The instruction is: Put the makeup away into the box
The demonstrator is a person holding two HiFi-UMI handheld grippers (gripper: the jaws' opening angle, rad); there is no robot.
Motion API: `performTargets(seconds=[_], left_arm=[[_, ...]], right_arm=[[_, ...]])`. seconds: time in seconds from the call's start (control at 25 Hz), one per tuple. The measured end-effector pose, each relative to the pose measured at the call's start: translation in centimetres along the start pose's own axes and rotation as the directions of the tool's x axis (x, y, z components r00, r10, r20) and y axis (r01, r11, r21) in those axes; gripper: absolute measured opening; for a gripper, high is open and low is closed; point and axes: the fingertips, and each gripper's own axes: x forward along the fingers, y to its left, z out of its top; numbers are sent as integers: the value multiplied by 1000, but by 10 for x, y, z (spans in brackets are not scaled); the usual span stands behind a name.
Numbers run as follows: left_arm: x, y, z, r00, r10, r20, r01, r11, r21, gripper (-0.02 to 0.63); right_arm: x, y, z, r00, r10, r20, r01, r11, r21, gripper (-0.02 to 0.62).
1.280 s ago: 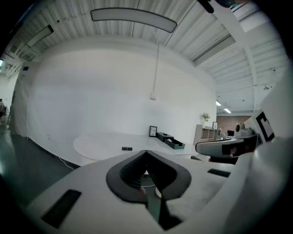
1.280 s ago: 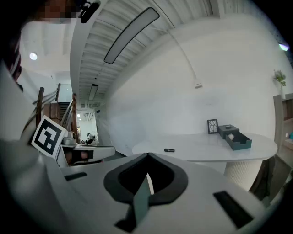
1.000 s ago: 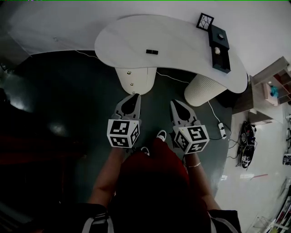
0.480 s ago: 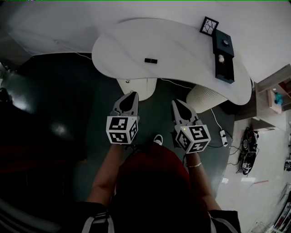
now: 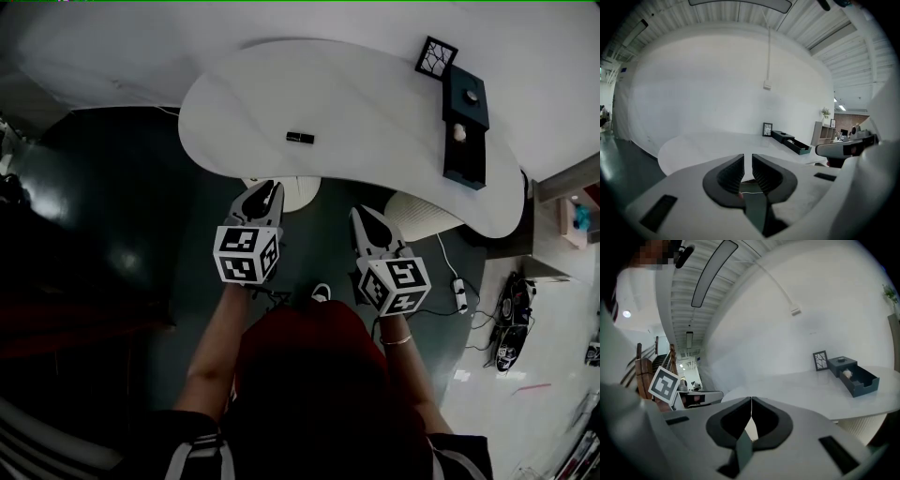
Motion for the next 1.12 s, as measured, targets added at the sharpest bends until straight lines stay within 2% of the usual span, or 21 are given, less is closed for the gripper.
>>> performTargets(seconds=[0.4,0.64,0.8,1.12], left_arm=[[39,14,3,998,24,-53,-22,998,50,92],[70,33,1,995,6,-104,5,994,106,146],[92,45,0,988,-36,-148,59,987,150,162],[135,65,-5,962,-148,-231,203,951,233,178]], right_arm=[[17,-30,7,1000,-2,-13,2,1000,24,15],[41,-45,10,999,-28,-26,29,999,32,15],[62,-52,15,998,-57,-34,58,997,55,15],[109,-57,11,991,-113,-76,120,988,94,15]])
